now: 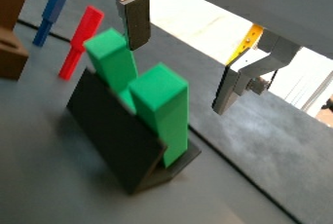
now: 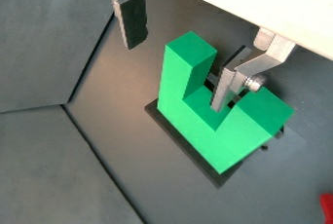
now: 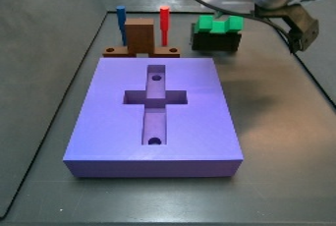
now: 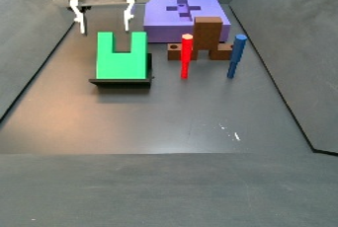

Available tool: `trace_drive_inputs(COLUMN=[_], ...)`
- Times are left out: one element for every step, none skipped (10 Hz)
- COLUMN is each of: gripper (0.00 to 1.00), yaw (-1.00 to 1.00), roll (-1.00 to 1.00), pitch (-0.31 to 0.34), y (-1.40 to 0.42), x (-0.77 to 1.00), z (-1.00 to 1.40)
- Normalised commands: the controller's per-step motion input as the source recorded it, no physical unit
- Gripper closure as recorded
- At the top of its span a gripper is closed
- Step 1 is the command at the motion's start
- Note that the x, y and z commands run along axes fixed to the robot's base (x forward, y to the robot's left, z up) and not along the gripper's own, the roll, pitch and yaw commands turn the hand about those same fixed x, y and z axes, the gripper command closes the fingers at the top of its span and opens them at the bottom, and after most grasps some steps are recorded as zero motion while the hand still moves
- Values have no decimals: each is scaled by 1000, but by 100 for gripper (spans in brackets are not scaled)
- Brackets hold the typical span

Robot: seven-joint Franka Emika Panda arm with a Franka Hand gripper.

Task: Pick up the green object. Move up. Place the green object on the fixture. Regrasp the green object. Move to above the board. Insert the green object.
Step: Regrasp the green object.

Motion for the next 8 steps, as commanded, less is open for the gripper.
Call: trace_drive_inputs(gripper=[0, 0, 0, 0, 0, 0, 0, 0], yaw=[137, 126, 111, 77, 40, 3, 0, 0], roll=[-17, -3, 0, 11, 71, 0, 60, 126], pitch=[0, 0, 0, 0, 0, 0, 0, 20], y=[0, 0, 14, 0, 0, 11, 0, 0], x=[457, 409, 263, 151, 46, 0, 0, 0], z=[-197, -251, -331, -309, -251, -54, -9, -14])
